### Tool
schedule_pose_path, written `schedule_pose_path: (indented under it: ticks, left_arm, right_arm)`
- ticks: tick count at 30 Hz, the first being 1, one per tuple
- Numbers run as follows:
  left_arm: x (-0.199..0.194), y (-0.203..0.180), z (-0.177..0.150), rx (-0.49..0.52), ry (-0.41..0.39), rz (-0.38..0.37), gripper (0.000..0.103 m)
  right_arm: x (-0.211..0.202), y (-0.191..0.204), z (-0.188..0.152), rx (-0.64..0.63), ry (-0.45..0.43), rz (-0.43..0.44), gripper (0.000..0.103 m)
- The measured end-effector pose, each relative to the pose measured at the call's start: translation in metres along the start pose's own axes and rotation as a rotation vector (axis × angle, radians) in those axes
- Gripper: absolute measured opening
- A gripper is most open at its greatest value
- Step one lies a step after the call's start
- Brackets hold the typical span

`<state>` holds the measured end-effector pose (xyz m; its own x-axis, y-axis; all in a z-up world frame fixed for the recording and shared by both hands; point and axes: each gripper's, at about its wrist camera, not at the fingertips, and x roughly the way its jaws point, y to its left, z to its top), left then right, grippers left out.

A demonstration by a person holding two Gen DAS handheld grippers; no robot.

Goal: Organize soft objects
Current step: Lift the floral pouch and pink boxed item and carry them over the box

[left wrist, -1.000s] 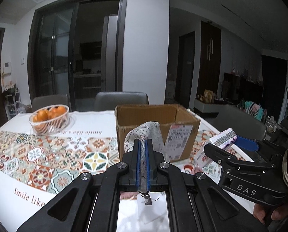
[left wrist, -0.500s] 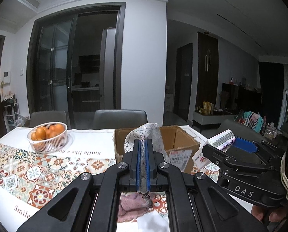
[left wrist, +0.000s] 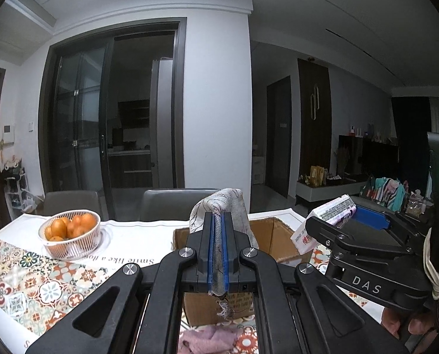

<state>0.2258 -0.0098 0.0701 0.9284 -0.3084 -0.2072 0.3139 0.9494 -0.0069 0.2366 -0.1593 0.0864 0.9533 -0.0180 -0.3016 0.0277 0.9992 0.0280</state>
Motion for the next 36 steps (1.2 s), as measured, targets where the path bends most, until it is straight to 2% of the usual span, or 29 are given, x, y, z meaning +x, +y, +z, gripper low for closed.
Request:
schedule_pose_path:
  ticks: [9, 18, 36]
  left_arm:
    - [0.028, 0.001, 0.005, 0.023, -0.011, -0.001, 0.006]
    - [0.063, 0.004, -0.003, 0.017, 0.034, -0.005, 0.006]
    - [0.118, -0.005, -0.031, 0.050, 0.173, 0.003, 0.006]
  right_arm:
    - [0.027, -0.003, 0.013, -0.011, -0.011, 0.004, 0.074]
    - [0.058, -0.007, 0.015, -0.025, 0.006, 0.019, 0.074]
    - [0.127, -0.024, -0.012, -0.016, 0.162, 0.041, 0.074]
